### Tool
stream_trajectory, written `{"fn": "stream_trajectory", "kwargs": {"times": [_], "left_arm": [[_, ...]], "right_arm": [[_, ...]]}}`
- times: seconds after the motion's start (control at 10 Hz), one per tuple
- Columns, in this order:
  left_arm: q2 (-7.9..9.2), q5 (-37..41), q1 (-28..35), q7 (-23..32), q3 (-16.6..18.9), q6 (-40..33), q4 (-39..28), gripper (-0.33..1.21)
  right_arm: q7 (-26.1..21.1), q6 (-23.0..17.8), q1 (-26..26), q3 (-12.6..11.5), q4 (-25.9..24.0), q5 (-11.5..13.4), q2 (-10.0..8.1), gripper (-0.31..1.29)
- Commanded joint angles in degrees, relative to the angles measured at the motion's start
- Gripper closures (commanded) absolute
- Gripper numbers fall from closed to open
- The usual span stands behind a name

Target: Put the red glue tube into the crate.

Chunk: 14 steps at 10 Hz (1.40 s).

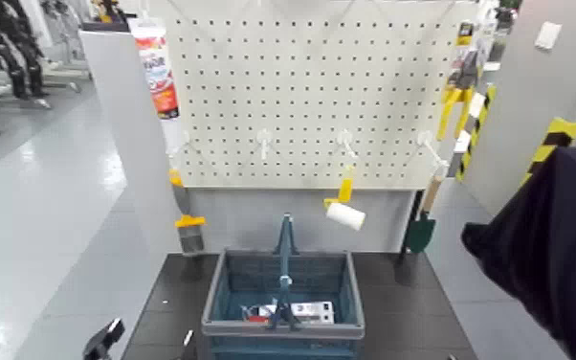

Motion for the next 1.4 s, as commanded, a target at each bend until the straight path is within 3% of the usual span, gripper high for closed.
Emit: {"fn": "stream_trajectory", "kwargs": {"times": [0.1, 0.3, 1.0, 1.3, 1.4], "left_arm": [[0.69, 0.53, -1.42, -1.49, 0.53, 1.85, -0.41, 0.1], [1.12, 1.32, -3.0, -3.16, 1.41, 4.22, -1.12, 0.1], [1.04, 4.83, -15.57, -17.05, 10.46, 17.23, -3.23, 0.11], [2.36, 6.42, -22.07, -21.53, 13.98, 20.39, -1.56, 0.12], [3.85, 8.17, -24.53, -22.06, 13.8, 21.01, -0.33, 0.13]], "right_arm": [[0.0, 0.29, 0.0, 0.0, 0.0, -0.19, 0.03, 0.14], [0.0, 0.38, 0.0, 0.09, 0.0, -0.28, -0.06, 0.14], [0.0, 0.55, -0.09, 0.44, 0.09, -0.63, -0.06, 0.14], [0.09, 0.55, -0.26, 0.79, 0.17, -0.72, -0.15, 0.14], [0.09, 0.64, -0.35, 0.88, 0.26, -0.72, -0.15, 0.14]]}}
